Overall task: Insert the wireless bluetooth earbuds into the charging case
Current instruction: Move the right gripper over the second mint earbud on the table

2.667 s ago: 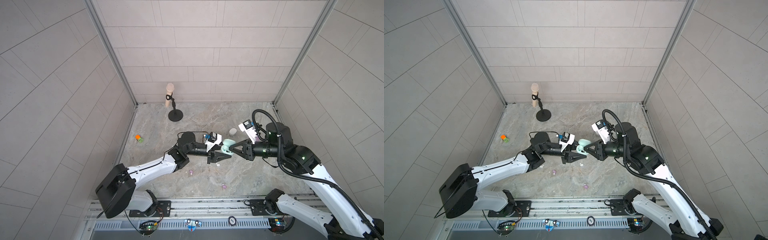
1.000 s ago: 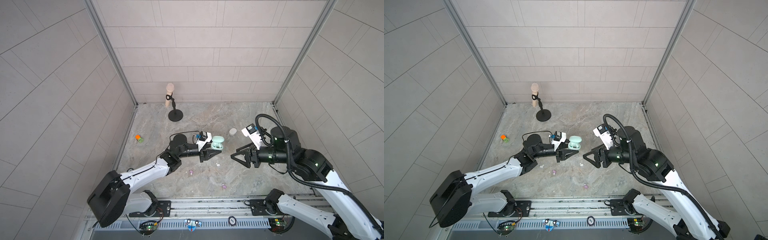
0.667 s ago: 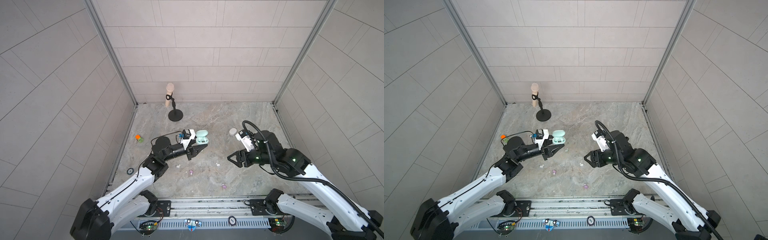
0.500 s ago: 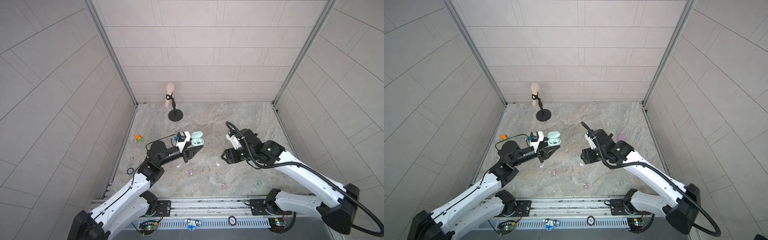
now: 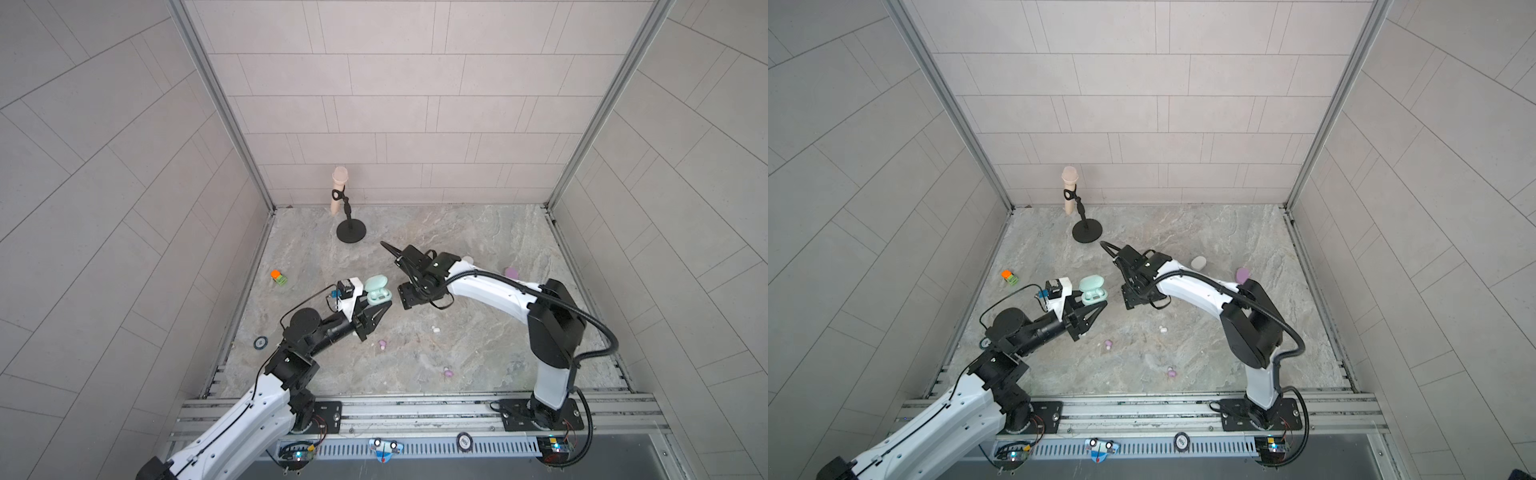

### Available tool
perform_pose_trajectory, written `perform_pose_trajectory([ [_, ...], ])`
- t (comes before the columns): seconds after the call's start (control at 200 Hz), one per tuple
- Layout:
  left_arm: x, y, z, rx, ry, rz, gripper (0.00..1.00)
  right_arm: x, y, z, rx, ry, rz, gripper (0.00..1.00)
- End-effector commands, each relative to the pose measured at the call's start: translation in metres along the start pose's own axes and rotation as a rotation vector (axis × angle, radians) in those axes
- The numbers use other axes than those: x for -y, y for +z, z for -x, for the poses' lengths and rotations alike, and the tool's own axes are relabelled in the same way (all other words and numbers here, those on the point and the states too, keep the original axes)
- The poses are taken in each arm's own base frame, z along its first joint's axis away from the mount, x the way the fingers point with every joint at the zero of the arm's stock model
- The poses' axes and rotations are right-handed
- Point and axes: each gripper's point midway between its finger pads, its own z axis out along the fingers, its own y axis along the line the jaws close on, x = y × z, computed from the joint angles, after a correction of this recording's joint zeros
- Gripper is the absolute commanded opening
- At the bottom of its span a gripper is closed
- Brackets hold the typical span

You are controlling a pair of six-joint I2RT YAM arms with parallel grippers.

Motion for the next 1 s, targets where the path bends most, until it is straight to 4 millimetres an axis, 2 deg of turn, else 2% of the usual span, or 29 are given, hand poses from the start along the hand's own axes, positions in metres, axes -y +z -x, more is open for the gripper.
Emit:
perform_pose_trajectory([
  [0.0,-0.002,0.0,0.008,0.03,0.001,0.01,0.0,-0.009,0.012,0.008,-0.007,-0.02,-0.053,0.74],
  [0.13,0.0,0.002,0.008,0.023,-0.001,-0.006,0.0,-0.001,0.035,0.006,-0.044,-0.009,-0.134,0.74],
  [0.28,0.002,0.002,0.011,0.033,0.0,-0.015,0.0,0.006,0.049,0.007,-0.046,0.005,-0.186,0.74],
  [0.751,0.004,0.002,0.01,0.037,-0.005,-0.026,0.0,0.02,0.072,0.012,-0.043,0.052,-0.242,0.65],
  [0.996,0.006,0.002,0.008,0.033,-0.004,-0.034,0.0,0.026,0.078,0.008,-0.059,0.065,-0.251,0.64],
])
